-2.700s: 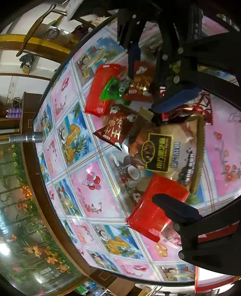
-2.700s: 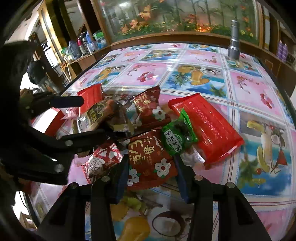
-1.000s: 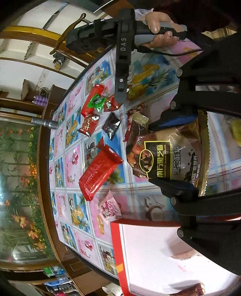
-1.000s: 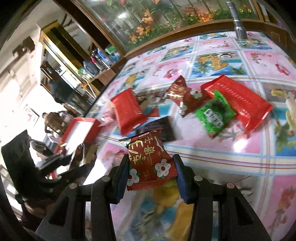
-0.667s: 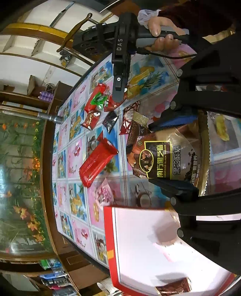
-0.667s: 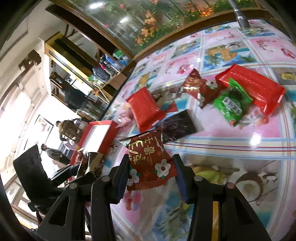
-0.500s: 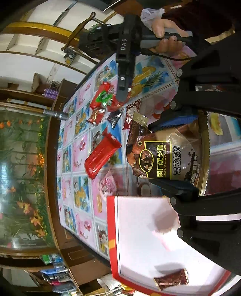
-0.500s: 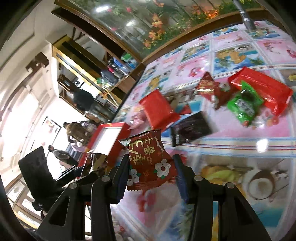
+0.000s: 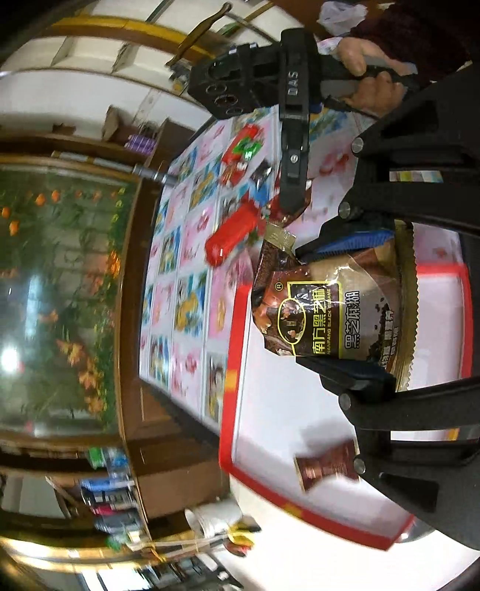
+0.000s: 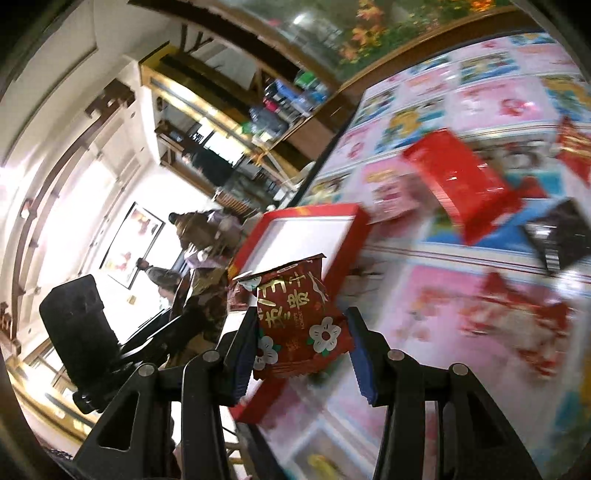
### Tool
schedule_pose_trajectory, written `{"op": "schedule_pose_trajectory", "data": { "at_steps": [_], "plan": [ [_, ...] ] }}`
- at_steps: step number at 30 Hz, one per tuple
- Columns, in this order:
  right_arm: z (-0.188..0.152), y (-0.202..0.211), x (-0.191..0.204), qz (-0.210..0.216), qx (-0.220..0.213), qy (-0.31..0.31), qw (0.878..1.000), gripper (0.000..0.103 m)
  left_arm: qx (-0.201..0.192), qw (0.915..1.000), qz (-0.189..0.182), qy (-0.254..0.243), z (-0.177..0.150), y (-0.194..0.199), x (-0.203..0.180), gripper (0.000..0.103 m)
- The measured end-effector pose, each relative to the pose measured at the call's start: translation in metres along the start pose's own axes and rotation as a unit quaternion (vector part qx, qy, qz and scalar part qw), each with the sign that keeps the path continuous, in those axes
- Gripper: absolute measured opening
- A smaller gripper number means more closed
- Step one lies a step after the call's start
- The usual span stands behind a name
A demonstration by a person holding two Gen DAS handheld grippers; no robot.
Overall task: Organize snacks
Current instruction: 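Lift black sesame bag and red flowered packet and carry toward the red box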
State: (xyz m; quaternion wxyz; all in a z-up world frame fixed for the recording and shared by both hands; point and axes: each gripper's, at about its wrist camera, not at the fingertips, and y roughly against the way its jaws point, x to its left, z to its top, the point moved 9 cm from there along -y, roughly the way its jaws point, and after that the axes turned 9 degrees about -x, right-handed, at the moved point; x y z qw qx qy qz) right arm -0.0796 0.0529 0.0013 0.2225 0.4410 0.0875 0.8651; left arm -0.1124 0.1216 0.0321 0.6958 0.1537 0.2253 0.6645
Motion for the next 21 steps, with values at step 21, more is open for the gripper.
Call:
{"op": "schedule_pose_trajectory", "data": {
  "at_steps": [21],
  "plan": [
    [-0.041, -0.101, 0.066, -0.014, 0.078, 0.075, 0.994, 0.046, 0.021, 0.9951, 0.075, 0.060, -0.043, 0.002, 0.101, 0.047]
  ]
}}
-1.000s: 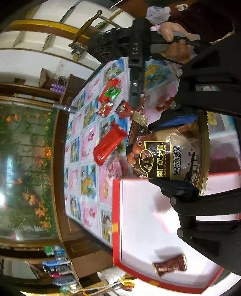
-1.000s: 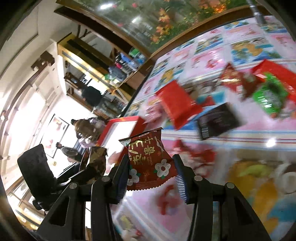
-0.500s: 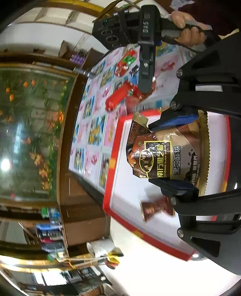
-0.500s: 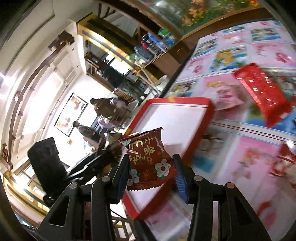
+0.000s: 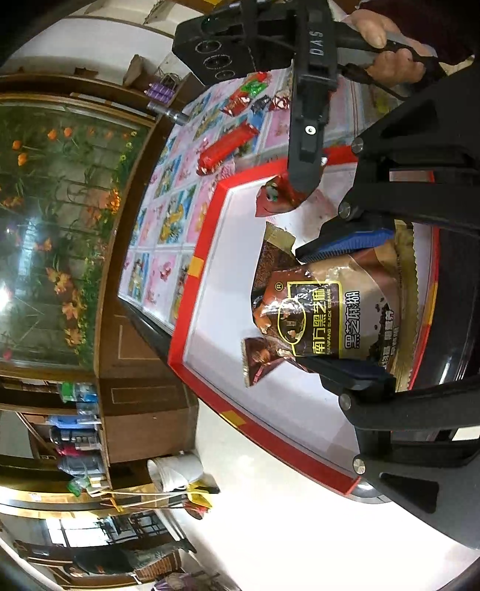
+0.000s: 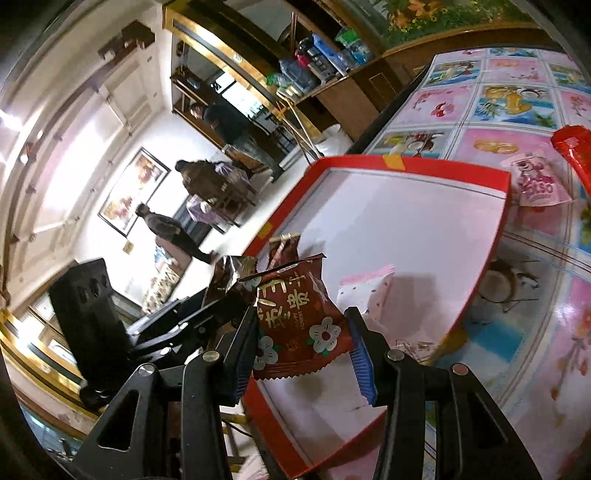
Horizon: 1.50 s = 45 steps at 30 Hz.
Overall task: Organize snacks
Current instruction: 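Lift black sesame bag and red flowered packet and carry toward the red box, then open both grippers over the red box to drop bag and packet, then hold black chocolate in right gripper while left gripper closes on red-white candy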
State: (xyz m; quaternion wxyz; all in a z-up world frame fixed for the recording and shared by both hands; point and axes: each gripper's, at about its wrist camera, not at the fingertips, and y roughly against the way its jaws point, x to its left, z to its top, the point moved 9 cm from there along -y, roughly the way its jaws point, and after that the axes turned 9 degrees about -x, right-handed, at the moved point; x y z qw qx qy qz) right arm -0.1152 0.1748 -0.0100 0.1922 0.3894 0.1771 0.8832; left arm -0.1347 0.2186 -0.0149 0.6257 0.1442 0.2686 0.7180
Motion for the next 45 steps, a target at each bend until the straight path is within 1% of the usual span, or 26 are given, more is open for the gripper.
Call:
{"op": "schedule_pose_trajectory", "data": {
  "at_steps": [2, 8, 11, 12, 13, 14, 15, 17, 19, 20, 23, 26, 28, 31, 33, 35, 37, 41, 43, 45],
  "plan": [
    [-0.002, -0.006, 0.001, -0.009, 0.005, 0.008, 1.000, 0.046, 0.007, 1.0000, 0.001, 0.003, -0.005, -0.003, 0.002, 0.047],
    [-0.007, -0.012, -0.003, -0.012, 0.012, 0.013, 1.000, 0.049, 0.021, 0.9997, 0.013, 0.004, -0.011, -0.010, 0.004, 0.048],
    [-0.004, -0.008, -0.006, -0.014, 0.008, 0.012, 1.000, 0.049, 0.015, 0.9998, 0.016, 0.006, -0.007, -0.008, 0.003, 0.050],
    [-0.002, -0.004, -0.009, -0.015, 0.003, 0.011, 1.000, 0.049, 0.012, 0.9997, 0.020, 0.004, -0.005, -0.007, 0.004, 0.052],
    [0.000, 0.001, -0.012, -0.016, -0.003, 0.010, 1.000, 0.049, 0.007, 0.9996, 0.027, 0.000, -0.002, -0.005, 0.003, 0.058],
    [0.002, 0.008, -0.015, -0.016, -0.011, 0.009, 1.000, 0.049, 0.003, 0.9996, 0.030, -0.003, 0.000, -0.004, 0.003, 0.060],
    [0.003, 0.016, -0.018, -0.016, -0.017, 0.008, 1.000, 0.049, -0.006, 0.9995, 0.032, -0.007, 0.004, -0.001, 0.001, 0.064],
    [0.006, 0.036, -0.026, -0.023, -0.036, 0.010, 0.999, 0.049, -0.017, 0.9994, 0.027, -0.012, 0.010, 0.003, -0.005, 0.067],
    [0.011, 0.063, -0.044, -0.041, -0.060, 0.010, 0.997, 0.050, -0.023, 0.9994, 0.019, -0.017, 0.013, 0.004, -0.013, 0.072],
    [0.014, 0.075, -0.054, -0.052, -0.069, 0.007, 0.996, 0.050, -0.024, 0.9994, 0.013, -0.022, 0.014, 0.004, -0.019, 0.073],
    [0.022, 0.119, -0.091, -0.092, -0.106, -0.009, 0.990, 0.050, -0.016, 0.9990, -0.009, -0.041, 0.012, -0.002, -0.044, 0.073],
    [0.025, 0.166, -0.129, -0.137, -0.140, -0.029, 0.980, 0.051, -0.006, 0.9978, -0.030, -0.059, 0.008, -0.008, -0.069, 0.073],
    [0.023, 0.193, -0.152, -0.156, -0.153, -0.046, 0.975, 0.052, -0.002, 0.9967, -0.044, -0.068, 0.006, -0.010, -0.085, 0.073],
    [0.019, 0.217, -0.178, -0.179, -0.163, -0.074, 0.967, 0.053, 0.003, 0.9944, -0.062, -0.086, 0.003, -0.010, -0.105, 0.073],
    [0.021, 0.224, -0.196, -0.189, -0.164, -0.105, 0.962, 0.053, 0.006, 0.9925, -0.070, -0.100, 0.001, -0.009, -0.118, 0.073],
    [0.027, 0.223, -0.206, -0.212, -0.159, -0.102, 0.959, 0.053, 0.009, 0.9911, -0.076, -0.109, -0.002, -0.009, -0.127, 0.073],
    [0.036, 0.215, -0.214, -0.249, -0.141, -0.082, 0.955, 0.053, 0.015, 0.9895, -0.082, -0.118, -0.005, -0.009, -0.135, 0.073],
    [0.042, 0.189, -0.220, -0.284, -0.096, -0.037, 0.953, 0.053, 0.025, 0.9880, -0.085, -0.127, -0.009, -0.010, -0.144, 0.073],
    [0.040, 0.175, -0.225, -0.313, -0.071, -0.010, 0.947, 0.053, 0.026, 0.9874, -0.085, -0.131, -0.009, -0.010, -0.147, 0.073],
    [0.038, 0.170, -0.227, -0.330, -0.064, 0.014, 0.942, 0.055, 0.029, 0.9861, -0.088, -0.138, -0.008, -0.012, -0.154, 0.073]
  ]
}}
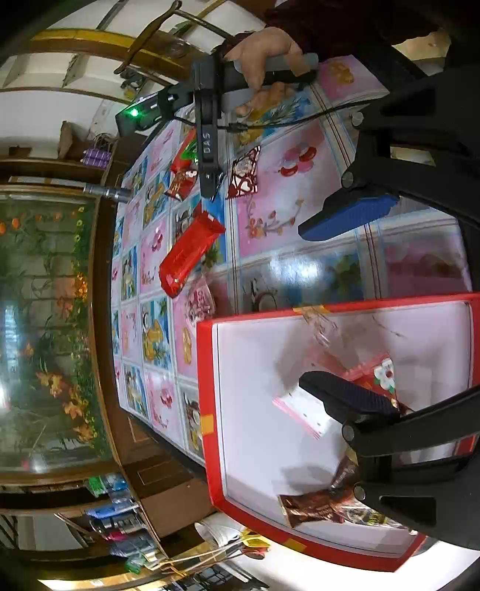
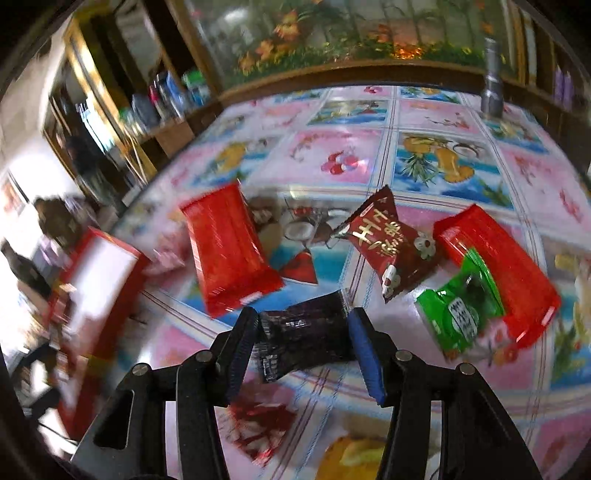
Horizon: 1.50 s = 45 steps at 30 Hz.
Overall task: Organize snacks
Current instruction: 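Hold black chocolate in right gripper while left gripper closes on red-white candy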
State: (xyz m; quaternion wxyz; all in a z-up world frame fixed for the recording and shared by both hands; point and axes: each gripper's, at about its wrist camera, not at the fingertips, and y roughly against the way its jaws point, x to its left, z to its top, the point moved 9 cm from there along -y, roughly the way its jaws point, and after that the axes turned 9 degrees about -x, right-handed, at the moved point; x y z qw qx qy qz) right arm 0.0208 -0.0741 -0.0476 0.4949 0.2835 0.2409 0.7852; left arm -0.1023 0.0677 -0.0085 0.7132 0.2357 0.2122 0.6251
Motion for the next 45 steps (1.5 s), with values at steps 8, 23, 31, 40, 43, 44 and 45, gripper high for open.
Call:
{"op": "schedule_pose_trajectory", "data": {
  "at_steps": [8, 23, 31, 40, 43, 44, 45],
  "plan": [
    [-0.008, 0.000, 0.003, -0.038, 0.003, 0.076, 0.996, 0.052, 0.007, 0.9984, -0.024, -0.050, 0.024, -0.016, -0.043, 0.073],
    [-0.002, 0.025, -0.066, 0.029, 0.008, -0.114, 0.993, 0.040, 0.064, 0.9885, -0.103, -0.090, 0.043, -0.083, -0.130, 0.075],
    [-0.003, 0.025, -0.070, 0.055, 0.014, -0.158, 0.986, 0.040, 0.098, 0.9862, -0.108, -0.078, 0.037, -0.118, -0.144, 0.075],
    [-0.005, 0.023, -0.066, 0.055, 0.015, -0.150, 0.987, 0.041, 0.098, 0.9844, -0.113, -0.092, 0.027, -0.127, -0.157, 0.068],
    [-0.004, 0.023, -0.065, 0.056, 0.015, -0.150, 0.987, 0.041, 0.088, 0.9844, -0.110, -0.105, 0.024, -0.126, -0.159, 0.058],
    [-0.004, 0.023, -0.065, 0.057, 0.015, -0.150, 0.987, 0.041, 0.086, 0.9844, -0.113, -0.104, 0.025, -0.127, -0.159, 0.055],
    [-0.004, 0.022, -0.065, 0.057, 0.015, -0.150, 0.987, 0.041, 0.085, 0.9845, -0.113, -0.104, 0.025, -0.126, -0.158, 0.052]
  ]
}}
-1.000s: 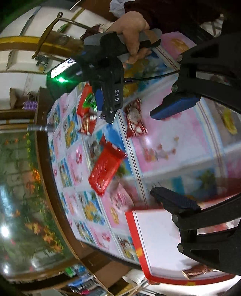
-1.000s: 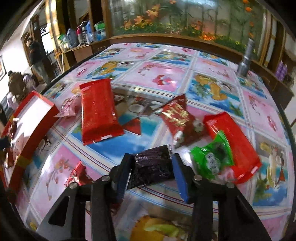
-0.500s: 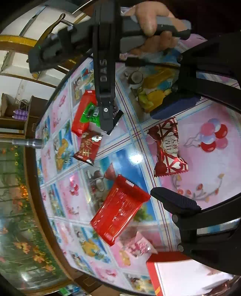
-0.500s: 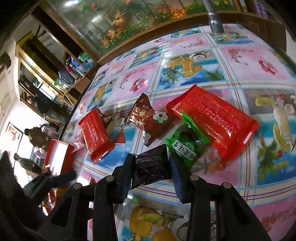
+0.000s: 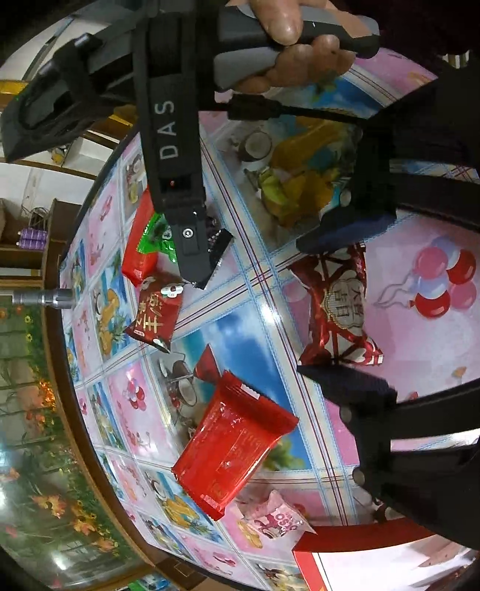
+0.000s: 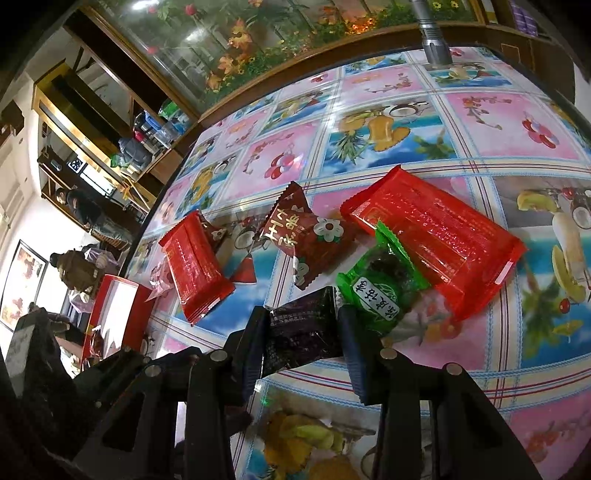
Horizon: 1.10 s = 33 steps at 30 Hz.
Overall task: Organize snacks
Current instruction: 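Hold black chocolate in right gripper while left gripper closes on red-white candy, then carry red-white candy and black chocolate over the red box and open both grippers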
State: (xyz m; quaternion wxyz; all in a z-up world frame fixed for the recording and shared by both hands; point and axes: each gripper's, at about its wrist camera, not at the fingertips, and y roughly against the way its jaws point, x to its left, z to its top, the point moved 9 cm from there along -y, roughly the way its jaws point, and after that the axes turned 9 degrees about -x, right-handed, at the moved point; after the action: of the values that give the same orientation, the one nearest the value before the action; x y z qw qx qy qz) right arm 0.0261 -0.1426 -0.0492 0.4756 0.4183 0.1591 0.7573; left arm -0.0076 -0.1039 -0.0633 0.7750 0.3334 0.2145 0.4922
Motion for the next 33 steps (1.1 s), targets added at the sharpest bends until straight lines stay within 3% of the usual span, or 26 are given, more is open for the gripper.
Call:
{"op": "schedule_pose_trajectory", "data": {
  "at_steps": [11, 20, 33],
  "plan": [
    [-0.001, -0.002, 0.006, 0.004, -0.002, 0.012, 1.000, 0.041, -0.025, 0.9991, 0.000, 0.035, -0.004, 0.021, 0.020, 0.049],
    [-0.012, -0.008, 0.030, 0.025, 0.006, 0.054, 0.998, 0.041, -0.063, 0.9962, 0.031, 0.052, -0.010, 0.062, 0.040, 0.049],
    [-0.020, -0.016, 0.055, 0.034, -0.006, 0.105, 0.994, 0.040, -0.129, 0.9829, 0.079, 0.105, -0.017, 0.137, 0.098, 0.050]
  ]
}}
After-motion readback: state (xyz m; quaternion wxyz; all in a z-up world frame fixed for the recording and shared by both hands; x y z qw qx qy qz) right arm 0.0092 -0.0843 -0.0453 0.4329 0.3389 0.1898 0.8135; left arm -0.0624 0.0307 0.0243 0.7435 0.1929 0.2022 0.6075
